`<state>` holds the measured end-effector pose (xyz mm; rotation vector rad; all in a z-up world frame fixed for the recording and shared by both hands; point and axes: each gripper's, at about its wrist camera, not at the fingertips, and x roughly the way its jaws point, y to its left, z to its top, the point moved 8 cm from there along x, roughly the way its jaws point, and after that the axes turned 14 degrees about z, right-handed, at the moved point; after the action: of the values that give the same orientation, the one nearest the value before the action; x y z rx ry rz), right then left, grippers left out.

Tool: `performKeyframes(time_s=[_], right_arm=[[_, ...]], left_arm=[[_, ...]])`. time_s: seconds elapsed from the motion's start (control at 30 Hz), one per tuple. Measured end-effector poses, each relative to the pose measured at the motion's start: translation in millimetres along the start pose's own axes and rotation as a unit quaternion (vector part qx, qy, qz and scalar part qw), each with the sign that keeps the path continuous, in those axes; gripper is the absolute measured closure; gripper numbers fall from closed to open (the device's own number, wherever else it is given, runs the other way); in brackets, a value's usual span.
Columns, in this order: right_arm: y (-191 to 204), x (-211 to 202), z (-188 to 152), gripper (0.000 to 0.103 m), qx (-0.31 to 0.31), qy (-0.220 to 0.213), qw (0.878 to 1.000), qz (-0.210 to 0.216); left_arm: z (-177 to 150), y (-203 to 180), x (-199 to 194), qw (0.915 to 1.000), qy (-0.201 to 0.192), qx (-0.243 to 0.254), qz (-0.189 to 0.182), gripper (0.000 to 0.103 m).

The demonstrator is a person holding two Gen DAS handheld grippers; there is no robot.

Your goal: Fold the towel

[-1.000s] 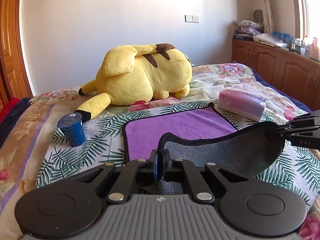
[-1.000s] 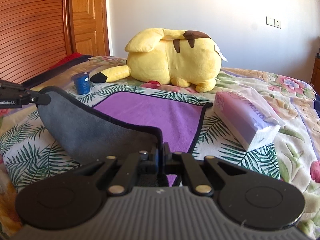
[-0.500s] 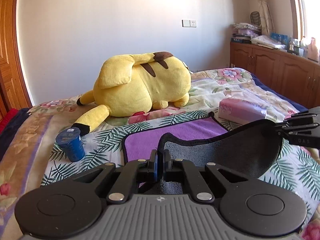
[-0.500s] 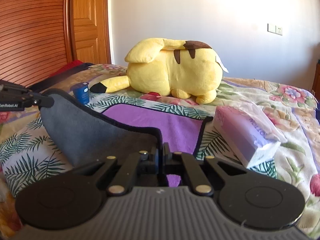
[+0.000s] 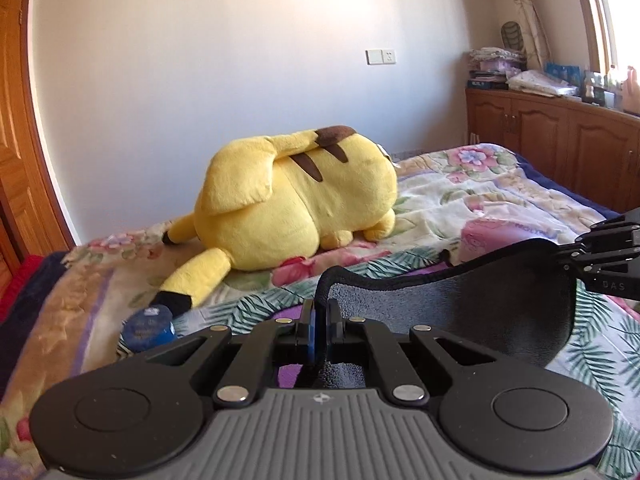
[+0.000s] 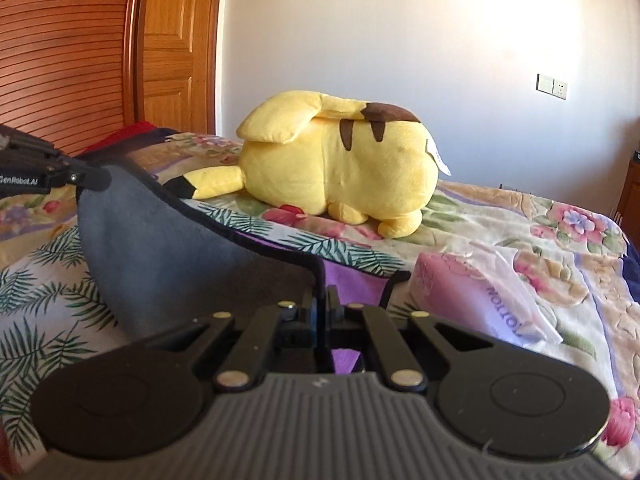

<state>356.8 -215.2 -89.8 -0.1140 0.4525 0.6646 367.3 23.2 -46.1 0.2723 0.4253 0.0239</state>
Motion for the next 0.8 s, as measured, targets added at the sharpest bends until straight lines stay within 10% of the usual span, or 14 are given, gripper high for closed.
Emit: performKeyframes(time_s=[0.8], right_arm=[[-26.9,43.7,31.4,0.099,-0.039,-0.014,0.999,-0.018]], left_arm=[[3.6,15.0,59.3,0.9986,-0.013,-0.012,0.051,0.103]])
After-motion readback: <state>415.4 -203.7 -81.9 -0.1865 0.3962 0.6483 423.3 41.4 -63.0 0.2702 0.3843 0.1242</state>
